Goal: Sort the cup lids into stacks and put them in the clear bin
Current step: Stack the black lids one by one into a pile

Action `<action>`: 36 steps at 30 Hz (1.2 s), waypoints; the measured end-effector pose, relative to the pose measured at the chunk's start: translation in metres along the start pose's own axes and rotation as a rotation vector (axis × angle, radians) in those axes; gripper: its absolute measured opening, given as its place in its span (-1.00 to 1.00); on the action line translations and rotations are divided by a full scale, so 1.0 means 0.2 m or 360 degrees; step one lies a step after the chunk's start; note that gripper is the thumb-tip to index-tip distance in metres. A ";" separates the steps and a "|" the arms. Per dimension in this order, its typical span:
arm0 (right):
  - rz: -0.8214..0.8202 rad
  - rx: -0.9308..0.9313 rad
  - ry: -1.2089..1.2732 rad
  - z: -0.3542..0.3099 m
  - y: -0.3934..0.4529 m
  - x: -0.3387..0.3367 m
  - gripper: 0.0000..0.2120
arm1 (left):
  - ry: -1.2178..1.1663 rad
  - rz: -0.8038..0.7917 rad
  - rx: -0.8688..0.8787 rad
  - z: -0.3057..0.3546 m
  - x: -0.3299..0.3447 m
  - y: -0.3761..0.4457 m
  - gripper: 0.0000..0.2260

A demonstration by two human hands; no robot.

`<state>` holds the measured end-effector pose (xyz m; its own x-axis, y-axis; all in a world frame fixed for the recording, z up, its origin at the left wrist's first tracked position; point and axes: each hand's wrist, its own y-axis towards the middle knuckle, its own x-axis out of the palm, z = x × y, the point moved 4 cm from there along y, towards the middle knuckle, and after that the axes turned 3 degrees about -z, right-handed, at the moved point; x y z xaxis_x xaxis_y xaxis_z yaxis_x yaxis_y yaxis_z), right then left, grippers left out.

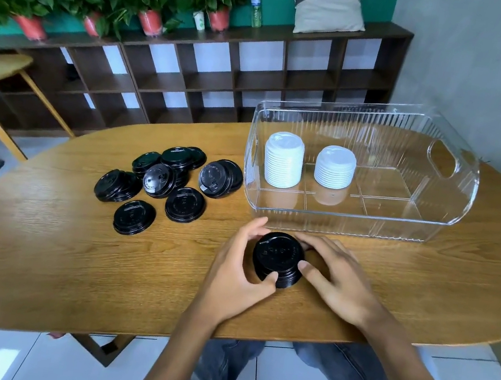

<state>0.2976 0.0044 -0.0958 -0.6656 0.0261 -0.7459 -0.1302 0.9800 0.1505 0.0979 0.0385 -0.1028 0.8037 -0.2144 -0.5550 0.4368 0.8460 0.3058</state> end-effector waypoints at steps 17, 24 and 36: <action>0.0025 0.0037 0.0027 -0.02 0.00 -0.01 -0.64 | 0.0080 -0.0062 -0.0049 -0.01 0.01 0.00 -0.27; 0.0028 0.0041 -0.0038 -0.01 0.00 0.00 -0.64 | 0.0091 -0.0076 -0.0058 -0.01 0.01 0.00 -0.28; -0.0068 -0.0021 -0.0195 -0.01 0.00 0.01 -0.48 | 0.0074 -0.0147 -0.0053 -0.01 0.02 0.01 -0.25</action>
<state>0.2944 0.0042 -0.0962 -0.5644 0.0094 -0.8255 -0.1666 0.9781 0.1250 0.1004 0.0411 -0.1060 0.7407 -0.2704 -0.6150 0.4941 0.8395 0.2259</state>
